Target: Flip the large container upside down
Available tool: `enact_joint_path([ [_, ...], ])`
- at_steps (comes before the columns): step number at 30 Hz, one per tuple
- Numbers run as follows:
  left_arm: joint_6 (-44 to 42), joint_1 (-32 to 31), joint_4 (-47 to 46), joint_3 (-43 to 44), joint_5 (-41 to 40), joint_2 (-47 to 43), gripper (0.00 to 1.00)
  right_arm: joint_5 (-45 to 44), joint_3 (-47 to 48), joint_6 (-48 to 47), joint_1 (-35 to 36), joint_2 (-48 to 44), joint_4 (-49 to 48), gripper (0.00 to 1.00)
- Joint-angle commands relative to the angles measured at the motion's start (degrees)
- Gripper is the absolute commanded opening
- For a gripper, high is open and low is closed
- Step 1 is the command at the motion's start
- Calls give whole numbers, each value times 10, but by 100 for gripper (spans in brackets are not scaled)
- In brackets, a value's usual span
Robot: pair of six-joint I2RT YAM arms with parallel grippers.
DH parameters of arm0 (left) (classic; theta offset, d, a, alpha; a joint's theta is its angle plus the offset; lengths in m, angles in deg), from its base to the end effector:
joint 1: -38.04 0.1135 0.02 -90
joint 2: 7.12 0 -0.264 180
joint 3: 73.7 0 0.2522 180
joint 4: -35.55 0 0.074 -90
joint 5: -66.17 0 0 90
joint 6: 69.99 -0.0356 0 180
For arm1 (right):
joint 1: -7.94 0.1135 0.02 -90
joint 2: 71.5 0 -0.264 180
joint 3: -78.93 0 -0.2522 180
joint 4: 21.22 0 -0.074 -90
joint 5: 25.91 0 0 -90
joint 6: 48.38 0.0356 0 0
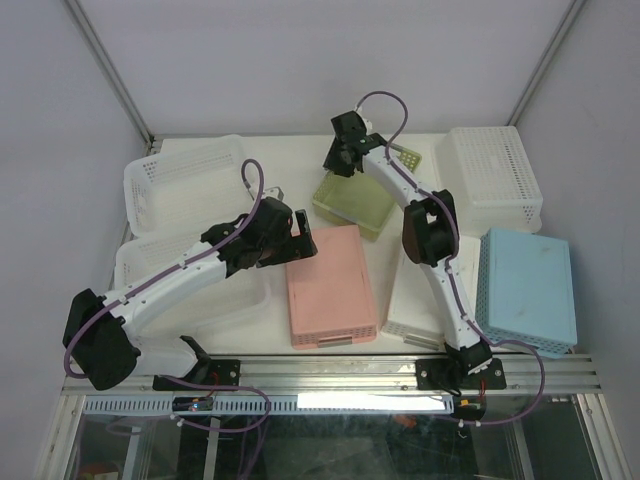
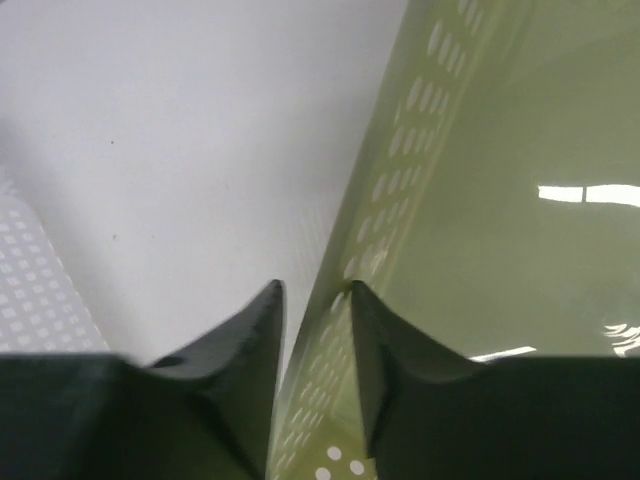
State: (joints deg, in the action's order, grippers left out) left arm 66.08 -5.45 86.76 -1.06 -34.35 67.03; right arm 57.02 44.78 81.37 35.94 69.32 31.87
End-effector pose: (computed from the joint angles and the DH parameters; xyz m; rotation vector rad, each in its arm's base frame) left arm 0.1975 -0.1784 0.2741 -0.1350 2.5185 -0.4342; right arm 0.4867 0.2538 0.2211 0.3071 2.4205 0.3960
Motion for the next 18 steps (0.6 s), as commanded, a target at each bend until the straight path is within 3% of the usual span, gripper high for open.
enact_joint_path([
  [1, 3, -4, -25, -6, 14, -7, 99, 32, -4, -2, -1, -39, -51, 27],
  [5, 2, -4, -33, -11, 17, -13, 99, 81, -16, -3, -1, -79, -82, 0],
  [8, 2, -5, -43, -15, 21, -21, 99, 130, -28, 4, -2, -123, -110, 0],
  [12, 4, -7, -49, -18, 21, -27, 99, 211, -116, 23, -8, -204, -197, 0],
  [15, 6, -9, -52, -20, 23, -33, 99, 324, -244, 79, -33, -276, -347, 0],
  [18, 10, -11, -56, -22, 25, -45, 99, 456, -370, 237, -74, -291, -599, 0],
])
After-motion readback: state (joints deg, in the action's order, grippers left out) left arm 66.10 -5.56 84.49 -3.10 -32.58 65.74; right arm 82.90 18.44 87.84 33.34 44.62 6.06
